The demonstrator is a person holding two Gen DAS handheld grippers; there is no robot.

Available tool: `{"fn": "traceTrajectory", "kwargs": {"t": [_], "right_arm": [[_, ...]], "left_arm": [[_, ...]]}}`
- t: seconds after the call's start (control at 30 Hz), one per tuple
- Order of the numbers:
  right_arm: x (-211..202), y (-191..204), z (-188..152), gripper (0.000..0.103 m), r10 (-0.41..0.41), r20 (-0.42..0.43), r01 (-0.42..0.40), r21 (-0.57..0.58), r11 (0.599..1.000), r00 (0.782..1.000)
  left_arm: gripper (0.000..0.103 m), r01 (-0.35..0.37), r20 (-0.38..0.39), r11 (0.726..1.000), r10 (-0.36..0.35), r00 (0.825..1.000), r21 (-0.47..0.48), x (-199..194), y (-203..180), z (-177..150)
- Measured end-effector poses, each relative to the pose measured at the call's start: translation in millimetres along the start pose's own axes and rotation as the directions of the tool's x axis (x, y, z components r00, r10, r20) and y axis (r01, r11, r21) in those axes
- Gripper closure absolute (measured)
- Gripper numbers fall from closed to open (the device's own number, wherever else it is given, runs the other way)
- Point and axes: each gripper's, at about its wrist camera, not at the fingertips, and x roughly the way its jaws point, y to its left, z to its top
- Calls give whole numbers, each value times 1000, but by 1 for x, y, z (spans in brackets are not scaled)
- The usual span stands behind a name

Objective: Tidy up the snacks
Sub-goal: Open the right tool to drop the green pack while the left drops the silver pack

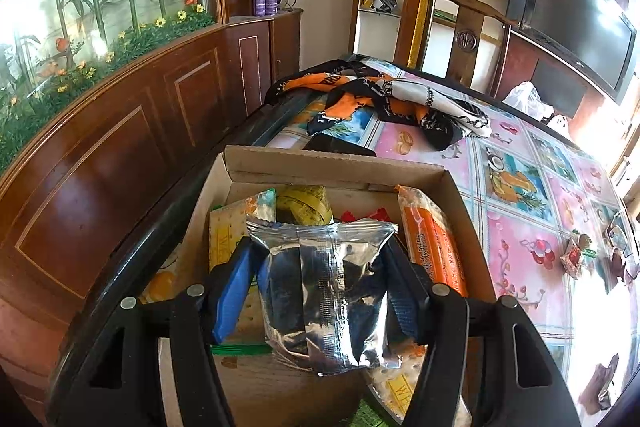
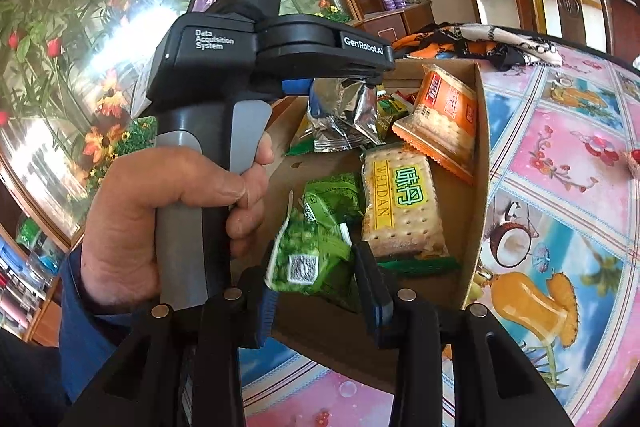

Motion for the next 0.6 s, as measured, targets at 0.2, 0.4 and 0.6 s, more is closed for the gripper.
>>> {"fn": "traceTrajectory", "kwargs": {"t": [0.2,0.4,0.6], "right_arm": [[-11,3,1,54,-11,30,12,-28,1000,999],[-31,-8,4,51,-3,91,1,22,1000,996],[-57,-24,7,47,-12,150,0,80,997,989]], "left_arm": [[40,27,34,1000,-26,999,-17,-8,1,2],[30,34,82,999,-33,996,-8,-17,-4,2],[29,53,114,998,-51,992,-15,-24,-5,3]]}}
